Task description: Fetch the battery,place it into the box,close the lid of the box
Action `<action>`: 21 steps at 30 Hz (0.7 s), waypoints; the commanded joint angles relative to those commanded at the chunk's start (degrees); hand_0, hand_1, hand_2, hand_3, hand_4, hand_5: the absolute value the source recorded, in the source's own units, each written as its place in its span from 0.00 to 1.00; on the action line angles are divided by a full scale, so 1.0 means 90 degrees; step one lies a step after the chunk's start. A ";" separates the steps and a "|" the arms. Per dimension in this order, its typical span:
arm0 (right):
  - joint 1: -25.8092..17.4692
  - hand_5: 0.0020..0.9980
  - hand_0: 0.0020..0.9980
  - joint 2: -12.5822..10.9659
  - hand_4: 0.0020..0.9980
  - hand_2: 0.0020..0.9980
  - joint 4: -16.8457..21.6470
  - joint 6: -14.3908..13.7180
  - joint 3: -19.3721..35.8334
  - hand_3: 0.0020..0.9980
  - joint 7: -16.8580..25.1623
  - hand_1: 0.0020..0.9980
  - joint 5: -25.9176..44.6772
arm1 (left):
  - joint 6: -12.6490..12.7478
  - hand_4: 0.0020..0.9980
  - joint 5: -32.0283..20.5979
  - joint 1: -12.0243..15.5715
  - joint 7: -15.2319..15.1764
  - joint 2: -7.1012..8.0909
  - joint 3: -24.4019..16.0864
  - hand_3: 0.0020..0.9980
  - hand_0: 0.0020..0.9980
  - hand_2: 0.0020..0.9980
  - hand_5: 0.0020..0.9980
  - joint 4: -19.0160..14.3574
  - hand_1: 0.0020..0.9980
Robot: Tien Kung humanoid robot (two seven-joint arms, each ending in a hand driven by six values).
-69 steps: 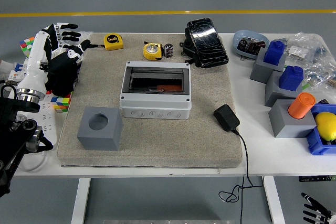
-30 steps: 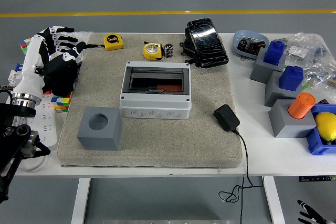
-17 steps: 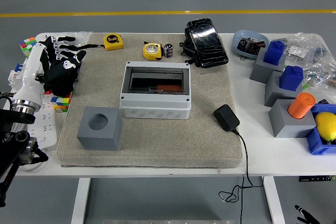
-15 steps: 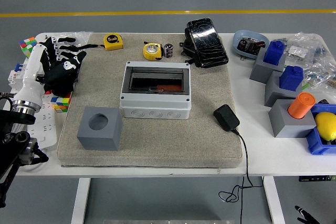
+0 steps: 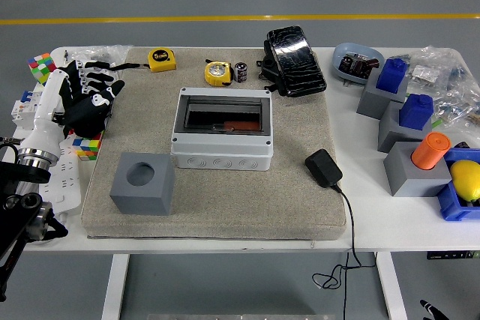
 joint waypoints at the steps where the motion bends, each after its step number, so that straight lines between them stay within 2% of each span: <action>1: 0.0001 0.49 0.64 0.0005 0.93 0.66 0.0000 -0.0009 0.0045 0.56 -0.0021 0.69 -0.0051 | -0.0006 0.91 0.0000 0.0001 0.0004 -0.0005 0.0002 0.58 0.33 0.49 0.37 -0.0002 0.45; 21: 0.0025 0.49 0.64 0.0022 0.93 0.66 0.0000 -0.0030 0.0000 0.56 -0.0043 0.69 -0.0053 | 0.0039 0.91 -0.0013 0.0054 -0.0054 -0.0032 -0.0005 0.58 0.33 0.49 0.38 -0.0001 0.45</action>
